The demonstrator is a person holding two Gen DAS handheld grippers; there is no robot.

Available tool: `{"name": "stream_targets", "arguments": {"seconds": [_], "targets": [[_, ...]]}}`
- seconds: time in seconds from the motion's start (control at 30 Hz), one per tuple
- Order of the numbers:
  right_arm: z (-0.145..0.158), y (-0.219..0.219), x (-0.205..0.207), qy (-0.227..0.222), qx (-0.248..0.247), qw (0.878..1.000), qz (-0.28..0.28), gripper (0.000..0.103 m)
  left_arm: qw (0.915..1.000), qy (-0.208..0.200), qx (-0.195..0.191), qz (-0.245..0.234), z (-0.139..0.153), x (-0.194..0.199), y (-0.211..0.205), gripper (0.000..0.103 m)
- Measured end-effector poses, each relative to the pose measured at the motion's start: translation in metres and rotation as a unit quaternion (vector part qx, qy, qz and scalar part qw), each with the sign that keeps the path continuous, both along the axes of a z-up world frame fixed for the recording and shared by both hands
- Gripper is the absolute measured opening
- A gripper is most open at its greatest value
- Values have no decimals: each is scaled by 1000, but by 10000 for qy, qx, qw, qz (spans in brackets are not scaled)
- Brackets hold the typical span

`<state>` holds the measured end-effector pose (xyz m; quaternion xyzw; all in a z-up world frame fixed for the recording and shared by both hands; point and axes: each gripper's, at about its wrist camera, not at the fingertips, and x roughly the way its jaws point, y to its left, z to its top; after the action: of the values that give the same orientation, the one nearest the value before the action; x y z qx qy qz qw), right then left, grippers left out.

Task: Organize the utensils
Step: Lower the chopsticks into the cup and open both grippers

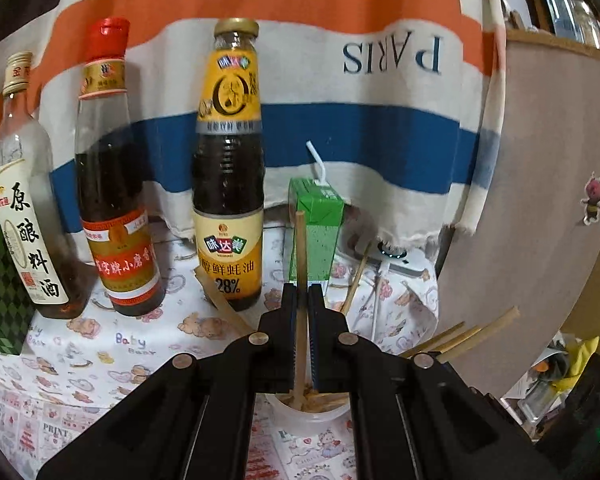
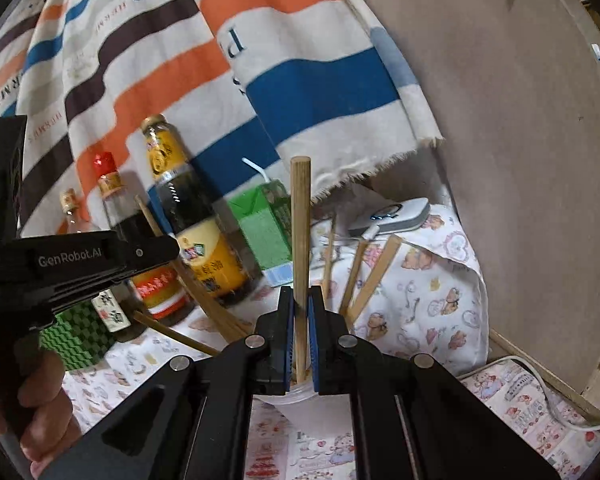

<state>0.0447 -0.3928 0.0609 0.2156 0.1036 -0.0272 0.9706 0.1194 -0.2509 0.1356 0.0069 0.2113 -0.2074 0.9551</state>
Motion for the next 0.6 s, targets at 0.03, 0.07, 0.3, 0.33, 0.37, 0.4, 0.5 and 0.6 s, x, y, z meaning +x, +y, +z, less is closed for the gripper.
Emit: {"name": "stream_targets", "arguments": {"seconds": [0.03, 0.07, 0.3, 0.33, 0.37, 0.4, 0.5, 0.6], "targets": [[-2, -1, 2, 48, 66, 10000, 46, 8, 10000, 6, 29, 28, -3, 2, 0, 4], [-4, -2, 5, 102, 105, 9999, 76, 8, 10000, 61, 37, 34, -6, 5, 0, 4], [-9, -2, 8, 247, 119, 9996, 86, 8, 9996, 262, -40, 116, -34, 20, 4, 5], [-10, -2, 8, 264, 119, 9995, 86, 8, 9997, 237, -36, 85, -34, 20, 5, 5], [-10, -3, 9, 283, 129, 9995, 85, 8, 9998, 196, -51, 27, -34, 19, 5, 5], [-10, -3, 9, 306, 139, 9994, 94, 8, 9999, 112, -52, -34, -33, 16, 6, 5], [-11, -3, 12, 386, 156, 9989, 192, 8, 9998, -19, 137, -107, -25, 4, 8, 17], [-9, 1, 15, 546, -77, 9982, 225, 14, 9996, -170, 75, -191, -18, -14, 17, 23]]}}
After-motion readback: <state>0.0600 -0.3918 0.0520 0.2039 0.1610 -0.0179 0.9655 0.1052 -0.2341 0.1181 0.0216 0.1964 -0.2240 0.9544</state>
